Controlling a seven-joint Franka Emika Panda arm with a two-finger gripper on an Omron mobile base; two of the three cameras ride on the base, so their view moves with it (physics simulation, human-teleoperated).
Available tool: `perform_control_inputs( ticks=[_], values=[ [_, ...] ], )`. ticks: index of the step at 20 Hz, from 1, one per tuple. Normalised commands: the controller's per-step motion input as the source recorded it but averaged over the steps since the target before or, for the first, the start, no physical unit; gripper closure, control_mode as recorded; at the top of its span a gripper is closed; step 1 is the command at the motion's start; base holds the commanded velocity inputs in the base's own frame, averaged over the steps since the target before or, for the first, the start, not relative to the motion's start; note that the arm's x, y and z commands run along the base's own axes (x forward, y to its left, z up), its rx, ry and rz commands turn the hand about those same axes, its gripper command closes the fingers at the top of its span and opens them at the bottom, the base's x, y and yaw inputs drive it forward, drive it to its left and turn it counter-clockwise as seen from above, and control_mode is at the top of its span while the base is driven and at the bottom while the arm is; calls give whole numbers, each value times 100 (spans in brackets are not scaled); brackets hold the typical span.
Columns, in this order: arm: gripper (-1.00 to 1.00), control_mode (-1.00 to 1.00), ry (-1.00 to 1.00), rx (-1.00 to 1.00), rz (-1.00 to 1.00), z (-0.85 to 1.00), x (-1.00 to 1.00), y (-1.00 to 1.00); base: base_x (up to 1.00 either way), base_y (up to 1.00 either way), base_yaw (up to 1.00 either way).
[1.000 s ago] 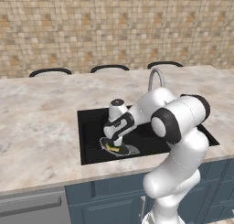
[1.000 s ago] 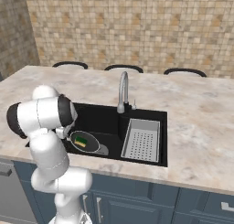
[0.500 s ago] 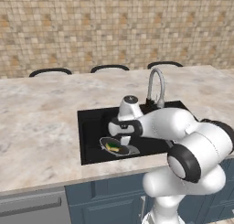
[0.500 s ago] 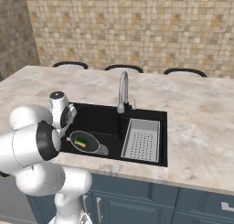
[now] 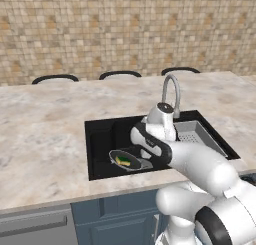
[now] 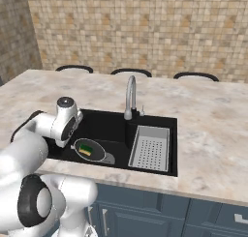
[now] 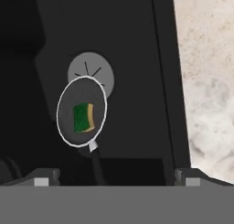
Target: Pick the pan and sponge and place them into the sink. Then turn on the water.
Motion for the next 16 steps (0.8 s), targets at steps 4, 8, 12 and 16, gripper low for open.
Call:
perform_control_inputs(
  ticks=[4, 8, 12, 16],
  values=[
    [-100, -100, -8, 11, -5, 41, -34, -3, 0, 0, 0],
    [-100, -100, -12, 8, -8, 37, -27, 1, 0, 0, 0],
    [-100, -100, -13, 5, -10, 35, -15, 0, 0, 0, 0],
    [-100, -100, -12, 7, -9, 34, -6, -4, 0, 0, 0]
  ],
)
